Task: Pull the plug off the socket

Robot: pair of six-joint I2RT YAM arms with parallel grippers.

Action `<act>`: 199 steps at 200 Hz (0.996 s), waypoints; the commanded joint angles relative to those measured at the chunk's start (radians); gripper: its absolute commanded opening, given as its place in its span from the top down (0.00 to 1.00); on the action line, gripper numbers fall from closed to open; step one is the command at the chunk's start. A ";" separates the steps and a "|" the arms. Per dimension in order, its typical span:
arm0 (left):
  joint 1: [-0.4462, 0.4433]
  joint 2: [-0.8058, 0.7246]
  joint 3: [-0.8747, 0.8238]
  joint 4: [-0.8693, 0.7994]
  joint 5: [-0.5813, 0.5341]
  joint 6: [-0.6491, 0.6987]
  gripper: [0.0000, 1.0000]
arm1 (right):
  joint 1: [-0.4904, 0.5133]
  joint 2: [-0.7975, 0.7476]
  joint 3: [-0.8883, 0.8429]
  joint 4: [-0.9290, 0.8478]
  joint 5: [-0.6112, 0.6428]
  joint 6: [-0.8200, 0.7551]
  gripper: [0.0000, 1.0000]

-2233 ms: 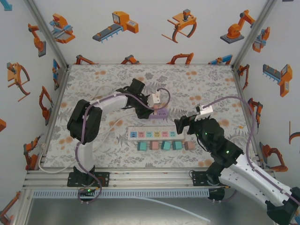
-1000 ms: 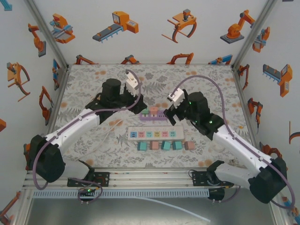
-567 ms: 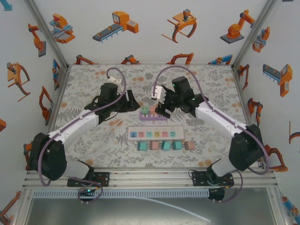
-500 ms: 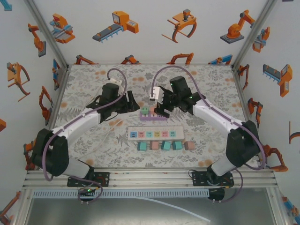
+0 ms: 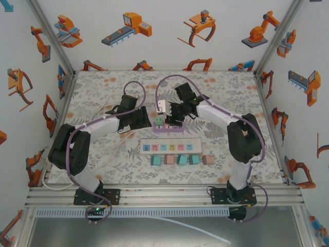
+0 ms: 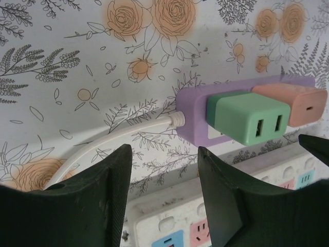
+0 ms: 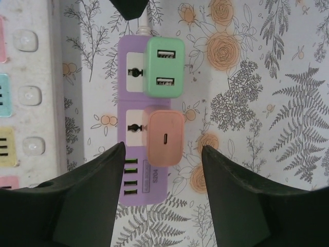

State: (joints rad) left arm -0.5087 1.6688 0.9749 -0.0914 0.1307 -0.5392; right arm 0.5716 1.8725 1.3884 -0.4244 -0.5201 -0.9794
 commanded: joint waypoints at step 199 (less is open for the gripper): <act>0.006 0.130 0.071 0.031 0.110 0.049 0.48 | 0.012 0.117 0.103 -0.111 -0.076 -0.029 0.68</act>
State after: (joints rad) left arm -0.5034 1.7809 1.0340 -0.0544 0.2115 -0.5110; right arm 0.5735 1.9625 1.4685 -0.5011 -0.5655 -0.9962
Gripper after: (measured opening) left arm 0.522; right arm 0.360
